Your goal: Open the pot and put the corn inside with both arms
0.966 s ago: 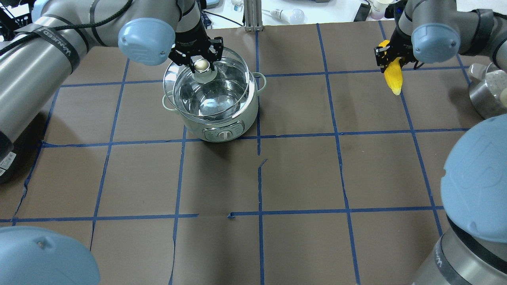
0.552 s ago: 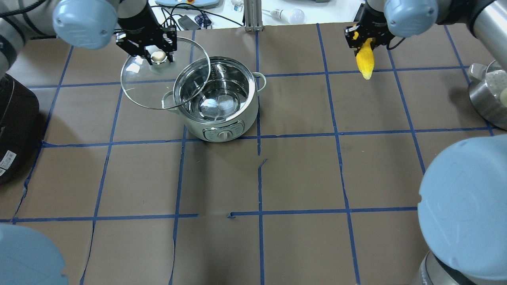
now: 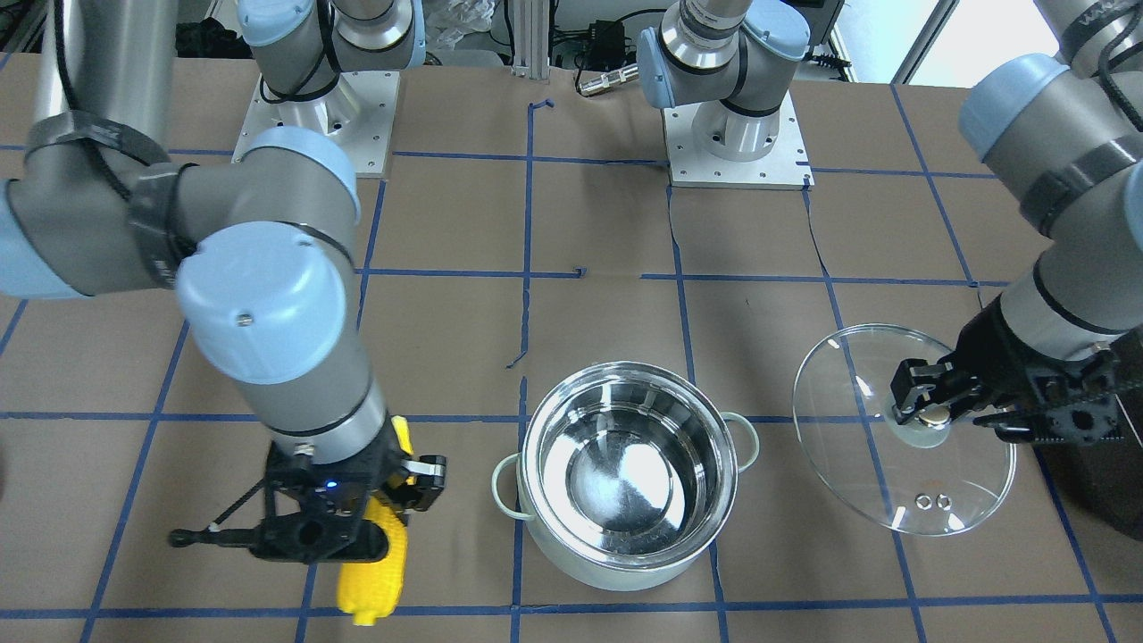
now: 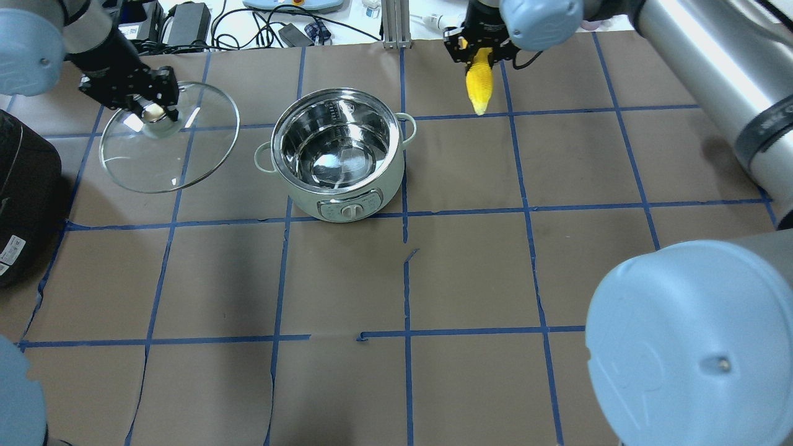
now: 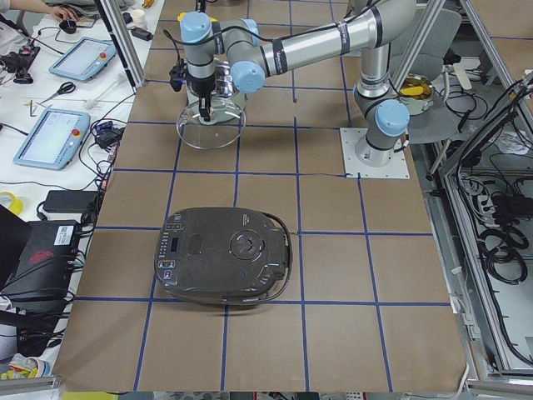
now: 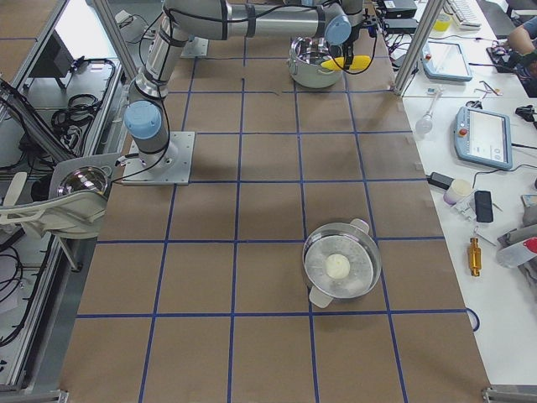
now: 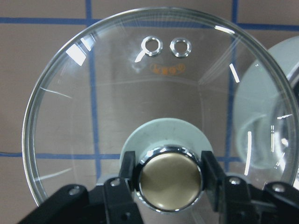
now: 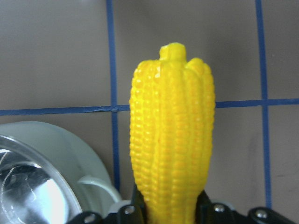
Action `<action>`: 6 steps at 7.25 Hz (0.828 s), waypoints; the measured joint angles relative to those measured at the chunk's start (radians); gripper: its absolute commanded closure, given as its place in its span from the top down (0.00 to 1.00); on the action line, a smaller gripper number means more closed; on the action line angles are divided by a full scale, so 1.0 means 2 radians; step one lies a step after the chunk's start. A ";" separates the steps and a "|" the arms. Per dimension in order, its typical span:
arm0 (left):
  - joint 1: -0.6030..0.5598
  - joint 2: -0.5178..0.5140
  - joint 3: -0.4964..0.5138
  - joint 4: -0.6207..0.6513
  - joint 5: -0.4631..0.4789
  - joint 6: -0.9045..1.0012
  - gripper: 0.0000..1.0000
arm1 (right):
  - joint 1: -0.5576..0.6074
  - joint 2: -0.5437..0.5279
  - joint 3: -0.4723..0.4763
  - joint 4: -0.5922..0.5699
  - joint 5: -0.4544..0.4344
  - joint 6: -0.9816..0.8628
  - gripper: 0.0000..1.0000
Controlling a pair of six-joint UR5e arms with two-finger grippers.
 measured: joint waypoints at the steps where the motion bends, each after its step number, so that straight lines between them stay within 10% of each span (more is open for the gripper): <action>1: 0.013 -0.002 -0.030 0.038 -0.005 0.017 0.31 | 0.032 0.018 -0.019 0.004 0.008 0.018 0.00; 6: 0.045 -0.008 -0.128 0.149 -0.009 0.052 0.31 | 0.096 0.057 -0.029 -0.003 0.074 0.024 0.01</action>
